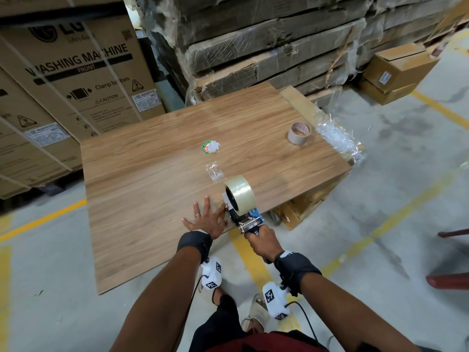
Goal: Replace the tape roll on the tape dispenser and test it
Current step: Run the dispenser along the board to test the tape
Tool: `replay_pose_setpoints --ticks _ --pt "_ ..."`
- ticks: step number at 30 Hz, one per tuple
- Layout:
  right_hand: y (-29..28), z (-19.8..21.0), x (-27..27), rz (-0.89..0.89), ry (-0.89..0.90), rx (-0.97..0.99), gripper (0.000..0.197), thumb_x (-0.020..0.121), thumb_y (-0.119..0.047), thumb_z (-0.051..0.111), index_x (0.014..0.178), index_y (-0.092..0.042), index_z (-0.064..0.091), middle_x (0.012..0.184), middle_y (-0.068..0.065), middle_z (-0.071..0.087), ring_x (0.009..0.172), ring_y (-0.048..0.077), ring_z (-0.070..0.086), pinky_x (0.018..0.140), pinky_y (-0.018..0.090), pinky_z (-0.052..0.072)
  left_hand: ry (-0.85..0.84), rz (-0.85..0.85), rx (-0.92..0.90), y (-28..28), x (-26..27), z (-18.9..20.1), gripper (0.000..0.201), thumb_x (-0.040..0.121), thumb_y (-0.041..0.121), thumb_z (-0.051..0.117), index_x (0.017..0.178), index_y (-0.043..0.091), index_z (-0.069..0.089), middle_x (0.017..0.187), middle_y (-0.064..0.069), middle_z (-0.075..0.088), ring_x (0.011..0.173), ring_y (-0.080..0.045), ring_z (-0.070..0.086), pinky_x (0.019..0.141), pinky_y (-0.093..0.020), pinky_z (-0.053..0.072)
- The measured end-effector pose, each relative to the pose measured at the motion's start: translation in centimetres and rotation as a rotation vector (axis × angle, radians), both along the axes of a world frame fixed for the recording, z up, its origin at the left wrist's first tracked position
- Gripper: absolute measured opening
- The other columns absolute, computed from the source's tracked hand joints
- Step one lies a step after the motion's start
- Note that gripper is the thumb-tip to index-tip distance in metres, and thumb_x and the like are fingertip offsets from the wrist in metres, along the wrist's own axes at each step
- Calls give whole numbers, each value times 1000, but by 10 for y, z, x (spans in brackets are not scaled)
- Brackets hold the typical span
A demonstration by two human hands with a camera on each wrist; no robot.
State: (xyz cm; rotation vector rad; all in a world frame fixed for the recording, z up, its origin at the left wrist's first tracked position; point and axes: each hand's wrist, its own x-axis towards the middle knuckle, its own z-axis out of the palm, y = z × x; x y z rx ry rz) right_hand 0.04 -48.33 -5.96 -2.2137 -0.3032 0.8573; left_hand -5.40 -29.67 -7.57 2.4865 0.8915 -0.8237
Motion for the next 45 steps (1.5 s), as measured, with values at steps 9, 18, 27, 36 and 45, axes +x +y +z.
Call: replay_pose_setpoints --ticks 9,18,27,36,45 --pt "-4 -2 -2 6 30 -38 26 74 -39 60 75 -13 61 85 20 74 84 44 69 74 52 60 -2 -9 -53 4 1 7 61 100 51 36 151 60 4 164 12 -30 152 -32 -25 107 -82 6" --pt "-18 5 -10 10 33 -26 19 77 -34 60 64 -23 52 73 10 63 71 30 55 70 46 54 -15 -15 -64 4 -1 10 64 98 51 42 150 61 6 164 11 -30 152 -32 -26 107 -82 6" --pt "-46 -2 -27 11 55 -85 23 76 -33 62 61 -20 50 68 11 63 71 41 63 71 50 57 19 -69 -53 6 -4 16 73 91 60 47 145 69 0 163 10 -32 151 -37 -24 106 -83 8" --pt "-47 0 -32 -28 108 -56 21 73 -34 59 61 -19 49 63 8 59 65 31 55 64 38 46 16 -85 -53 5 -10 17 71 93 62 48 145 68 1 163 10 -31 151 -38 -23 107 -82 10" --pt "-41 0 -31 -49 147 -92 15 71 -33 57 67 -20 49 64 8 58 65 33 57 63 37 48 14 -95 -47 3 -10 16 69 95 63 45 147 66 0 164 8 -30 151 -39 -23 107 -82 10"
